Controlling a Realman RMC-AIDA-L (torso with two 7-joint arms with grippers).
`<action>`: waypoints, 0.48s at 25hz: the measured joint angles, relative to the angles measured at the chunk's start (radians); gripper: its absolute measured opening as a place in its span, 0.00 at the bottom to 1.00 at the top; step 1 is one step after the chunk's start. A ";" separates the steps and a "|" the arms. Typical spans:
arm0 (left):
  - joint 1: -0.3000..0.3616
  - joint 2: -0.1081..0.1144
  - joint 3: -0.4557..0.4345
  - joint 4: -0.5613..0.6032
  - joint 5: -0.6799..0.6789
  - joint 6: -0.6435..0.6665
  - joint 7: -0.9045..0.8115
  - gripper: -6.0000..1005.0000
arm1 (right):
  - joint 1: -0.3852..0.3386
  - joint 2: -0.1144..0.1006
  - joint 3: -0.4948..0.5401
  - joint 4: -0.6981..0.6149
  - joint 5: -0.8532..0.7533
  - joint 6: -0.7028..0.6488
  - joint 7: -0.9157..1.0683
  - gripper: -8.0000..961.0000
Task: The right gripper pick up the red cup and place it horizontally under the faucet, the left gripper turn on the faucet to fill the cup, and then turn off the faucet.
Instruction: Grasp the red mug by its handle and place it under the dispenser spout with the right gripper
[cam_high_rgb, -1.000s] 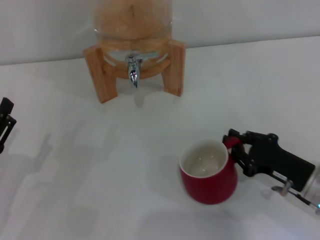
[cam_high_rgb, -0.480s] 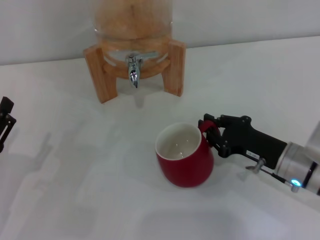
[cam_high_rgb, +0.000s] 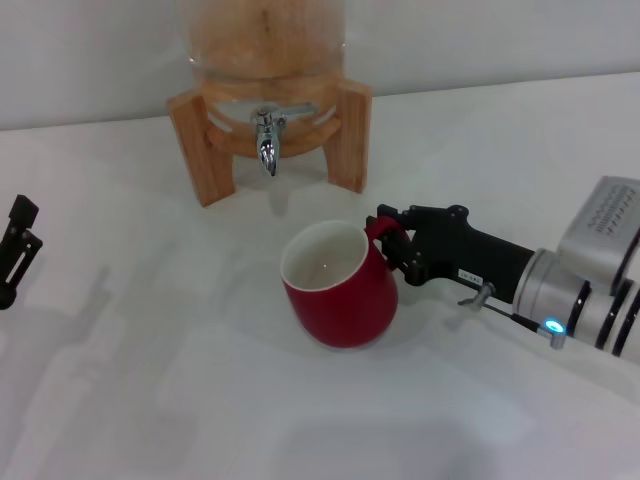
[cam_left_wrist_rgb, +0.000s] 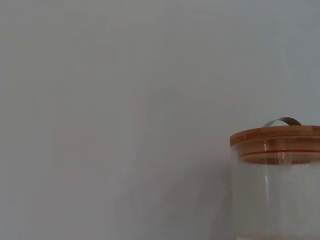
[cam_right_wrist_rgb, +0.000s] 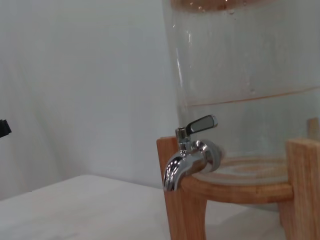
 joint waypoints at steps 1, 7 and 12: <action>0.000 0.000 0.000 0.000 0.000 0.000 0.000 0.83 | 0.004 0.000 0.000 -0.004 0.000 0.010 0.002 0.17; -0.003 0.001 0.000 0.000 0.012 0.000 0.000 0.83 | 0.018 0.000 0.002 -0.039 0.000 0.068 0.003 0.17; -0.011 0.001 0.000 -0.001 0.031 0.000 -0.001 0.83 | 0.041 0.001 0.007 -0.054 0.007 0.113 0.003 0.17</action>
